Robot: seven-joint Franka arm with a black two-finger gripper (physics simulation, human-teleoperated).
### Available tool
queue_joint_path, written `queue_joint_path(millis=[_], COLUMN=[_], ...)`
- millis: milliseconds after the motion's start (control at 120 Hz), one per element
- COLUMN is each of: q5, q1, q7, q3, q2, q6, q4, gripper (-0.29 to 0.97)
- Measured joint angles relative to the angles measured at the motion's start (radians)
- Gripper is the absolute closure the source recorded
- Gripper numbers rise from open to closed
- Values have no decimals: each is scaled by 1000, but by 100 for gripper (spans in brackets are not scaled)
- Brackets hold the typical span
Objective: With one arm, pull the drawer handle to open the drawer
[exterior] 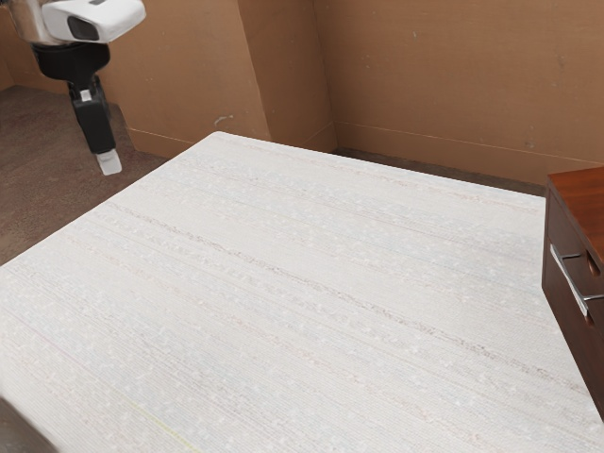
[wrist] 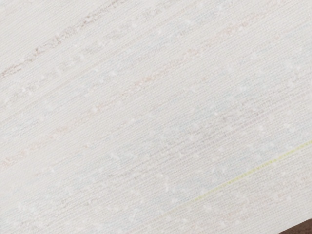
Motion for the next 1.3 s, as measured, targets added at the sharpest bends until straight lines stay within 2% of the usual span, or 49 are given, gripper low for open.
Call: queue_joint_path(millis=[158, 217, 283, 325, 425, 567, 675, 733, 850, 908, 1100, 1300], q5=[-12, -51, -94, -112, -138, -148, -151, -151, -123, -106, -81, -77], q1=[-15, 1, 59, 65, 8, -155, -179, -172, -55, -32, -67, -151], q7=[56, 72, 99, 138, 261, 439, 565, 625, 728, 771, 889, 976], q3=[5, 5, -44, -59, -68, -72, -72, -100, -261, -300, -324, -325], q2=[-4, -16, -78, -71, 18, 79, 79, 55, -47, -63, -59, -29], q6=[10, 12, 14, 18, 31, 66, 87, 109, 219, 275, 403, 580], q4=[-4, 5, 33, 38, 38, 39, 35, -26, -249, -305, -351, -424], gripper=[0, 0, 0, 0, 0, 0, 0, 0, 0, 0, 0, 0])
